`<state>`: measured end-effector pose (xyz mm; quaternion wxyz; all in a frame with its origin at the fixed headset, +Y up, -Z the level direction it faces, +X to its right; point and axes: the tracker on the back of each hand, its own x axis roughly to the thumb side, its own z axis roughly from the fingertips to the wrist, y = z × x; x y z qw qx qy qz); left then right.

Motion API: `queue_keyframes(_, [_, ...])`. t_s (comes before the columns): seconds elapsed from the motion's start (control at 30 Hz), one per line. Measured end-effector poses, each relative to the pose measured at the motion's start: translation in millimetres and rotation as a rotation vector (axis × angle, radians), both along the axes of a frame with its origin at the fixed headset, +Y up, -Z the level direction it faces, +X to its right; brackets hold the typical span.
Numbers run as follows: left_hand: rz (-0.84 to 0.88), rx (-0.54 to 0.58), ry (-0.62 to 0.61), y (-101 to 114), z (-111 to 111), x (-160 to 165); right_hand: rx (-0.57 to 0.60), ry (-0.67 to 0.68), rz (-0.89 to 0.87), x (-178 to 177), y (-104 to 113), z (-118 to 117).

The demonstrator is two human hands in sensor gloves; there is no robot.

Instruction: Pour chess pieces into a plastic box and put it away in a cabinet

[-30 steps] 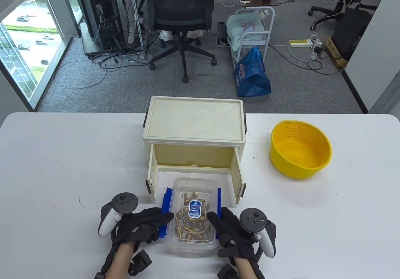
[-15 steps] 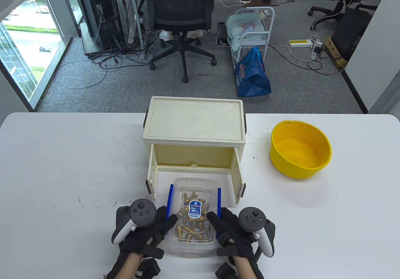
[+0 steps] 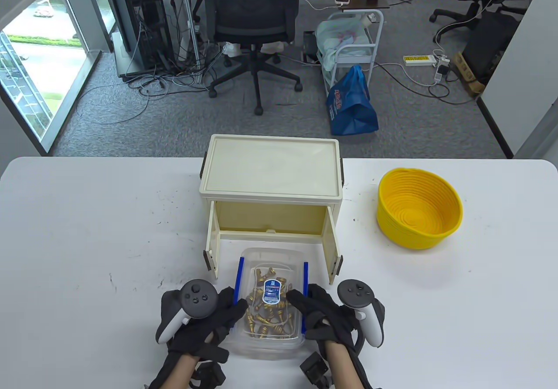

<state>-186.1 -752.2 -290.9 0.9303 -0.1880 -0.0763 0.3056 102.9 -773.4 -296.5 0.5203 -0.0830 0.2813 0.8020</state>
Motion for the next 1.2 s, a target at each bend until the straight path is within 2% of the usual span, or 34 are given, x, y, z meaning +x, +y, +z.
queue_keyframes(0.07, [0.015, -0.004, -0.001, -1.1, -0.7, -1.3, -0.011, -0.014, 0.020, -1.7, 2.5, -4.1])
queue_keyframes(0.2, [0.038, -0.018, -0.005, -2.9, -2.4, -3.5, -0.063, -0.044, -0.048, 1.4, 0.0, -8.5])
queue_keyframes(0.5, [0.072, -0.045, 0.010, -4.9, -1.1, -7.1, -0.069, -0.045, -0.066, 4.6, 0.7, -10.7])
queue_keyframes(0.8, [0.141, -0.065, -0.024, -4.3, -1.8, -21.8, -0.048, -0.017, -0.050, 3.5, 18.2, -1.6])
queue_keyframes(1.0, [0.244, -0.057, -0.057, 15.9, 5.1, -32.5, -0.031, 0.005, -0.122, 6.4, 32.2, 9.7])
queue_keyframes(1.2, [0.154, 0.057, -0.070, 53.8, 18.2, -44.3, 0.008, -0.012, -0.199, 10.4, 43.0, 24.4])
